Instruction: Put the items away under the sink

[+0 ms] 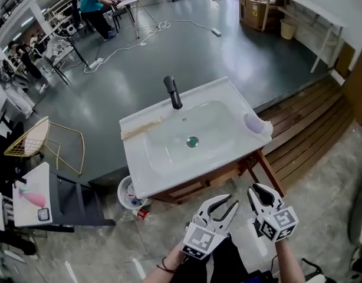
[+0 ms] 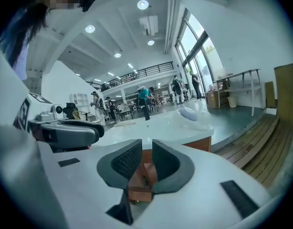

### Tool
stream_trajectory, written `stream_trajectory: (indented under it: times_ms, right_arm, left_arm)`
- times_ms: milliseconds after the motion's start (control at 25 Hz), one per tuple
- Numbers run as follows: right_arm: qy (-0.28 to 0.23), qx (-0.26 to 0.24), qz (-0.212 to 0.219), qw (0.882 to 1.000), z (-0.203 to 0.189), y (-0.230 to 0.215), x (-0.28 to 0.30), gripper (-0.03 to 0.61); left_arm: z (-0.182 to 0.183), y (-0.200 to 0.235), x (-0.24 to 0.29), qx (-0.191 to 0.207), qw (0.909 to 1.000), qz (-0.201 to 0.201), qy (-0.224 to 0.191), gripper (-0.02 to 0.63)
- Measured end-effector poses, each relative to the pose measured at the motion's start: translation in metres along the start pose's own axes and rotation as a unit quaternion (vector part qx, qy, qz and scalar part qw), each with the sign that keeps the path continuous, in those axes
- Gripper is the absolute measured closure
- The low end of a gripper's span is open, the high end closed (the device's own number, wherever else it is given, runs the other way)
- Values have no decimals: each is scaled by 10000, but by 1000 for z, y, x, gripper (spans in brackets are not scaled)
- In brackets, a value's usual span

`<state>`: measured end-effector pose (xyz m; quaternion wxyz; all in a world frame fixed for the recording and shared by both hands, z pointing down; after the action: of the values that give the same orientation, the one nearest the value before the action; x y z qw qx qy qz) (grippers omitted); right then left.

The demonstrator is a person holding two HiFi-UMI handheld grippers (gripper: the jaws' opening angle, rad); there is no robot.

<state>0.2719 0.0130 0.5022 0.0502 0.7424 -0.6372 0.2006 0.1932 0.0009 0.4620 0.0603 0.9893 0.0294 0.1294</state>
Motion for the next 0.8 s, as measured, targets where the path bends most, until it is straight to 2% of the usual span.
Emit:
stream_trajectory:
  times_ms: [320,400,560,800]
  right_arm:
    - [-651,23,15,9979,69,64,-49,523]
    - [-745,-104,61,9971,81,85,-60,525]
    - [-866,-465,117,9951,96,126,-78,525]
    - [-1003,-654,89,9928,104,170,-98,528]
  left_arm:
    - [52,-10,-61,418,9983,145,-386,515]
    - [62,-17,-77,478,9974,171,-502,515]
    - [77,-31,-108,657,9953,146,-699,515]
    - [80,-43,-152,861,9926,141,-847,515]
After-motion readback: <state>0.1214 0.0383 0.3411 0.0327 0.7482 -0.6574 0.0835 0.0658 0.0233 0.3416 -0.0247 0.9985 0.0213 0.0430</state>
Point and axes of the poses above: the fingertips, and each gripper's own axes: x forward along the fingers, y to its left, z out of its top, the point moved 1 cm from there along -x, backward along the fingers, and after that the axes turned 10 degrees about -z, right-handed, at the moved point
